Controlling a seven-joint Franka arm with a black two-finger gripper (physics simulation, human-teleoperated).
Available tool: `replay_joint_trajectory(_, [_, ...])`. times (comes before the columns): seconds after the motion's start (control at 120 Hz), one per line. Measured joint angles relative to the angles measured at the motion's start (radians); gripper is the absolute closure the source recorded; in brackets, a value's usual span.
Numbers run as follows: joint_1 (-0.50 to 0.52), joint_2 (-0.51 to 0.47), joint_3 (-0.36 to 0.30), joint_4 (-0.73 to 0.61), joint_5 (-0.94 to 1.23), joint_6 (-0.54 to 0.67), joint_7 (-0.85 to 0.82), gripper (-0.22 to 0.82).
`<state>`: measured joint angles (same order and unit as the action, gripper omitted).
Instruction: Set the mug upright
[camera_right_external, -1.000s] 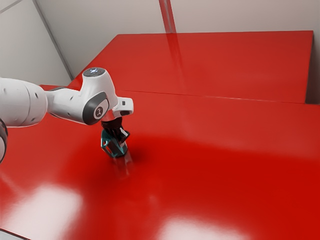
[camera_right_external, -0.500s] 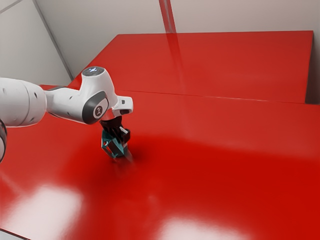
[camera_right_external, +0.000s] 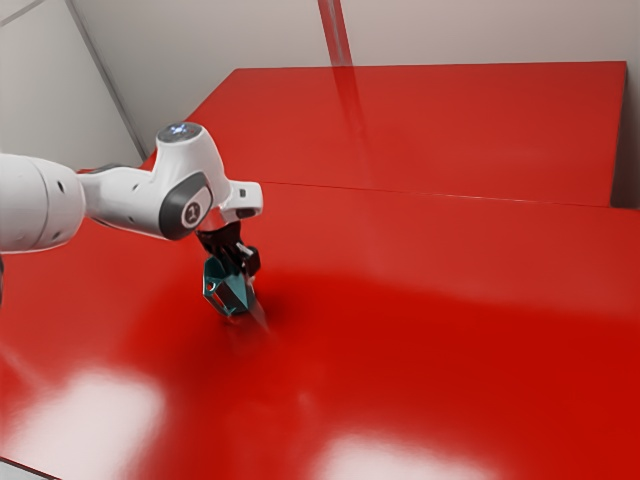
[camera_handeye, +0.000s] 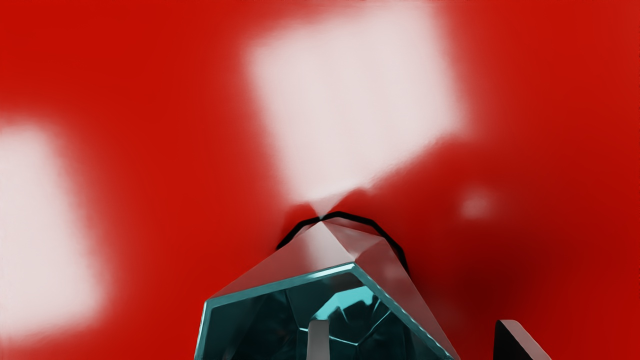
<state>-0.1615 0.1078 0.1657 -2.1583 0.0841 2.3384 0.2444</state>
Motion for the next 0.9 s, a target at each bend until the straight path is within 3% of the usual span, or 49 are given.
replay_joint_trajectory(0.433, [0.002, -0.017, -0.001, 0.139, -0.012, -0.094, 0.000, 0.27])
replay_joint_trajectory(0.7, [0.004, 0.049, 0.000, 0.428, -0.070, -0.333, -0.028, 0.09])
replay_joint_trajectory(0.9, [0.020, 0.052, -0.005, 0.507, -0.109, -0.500, -0.075, 0.04])
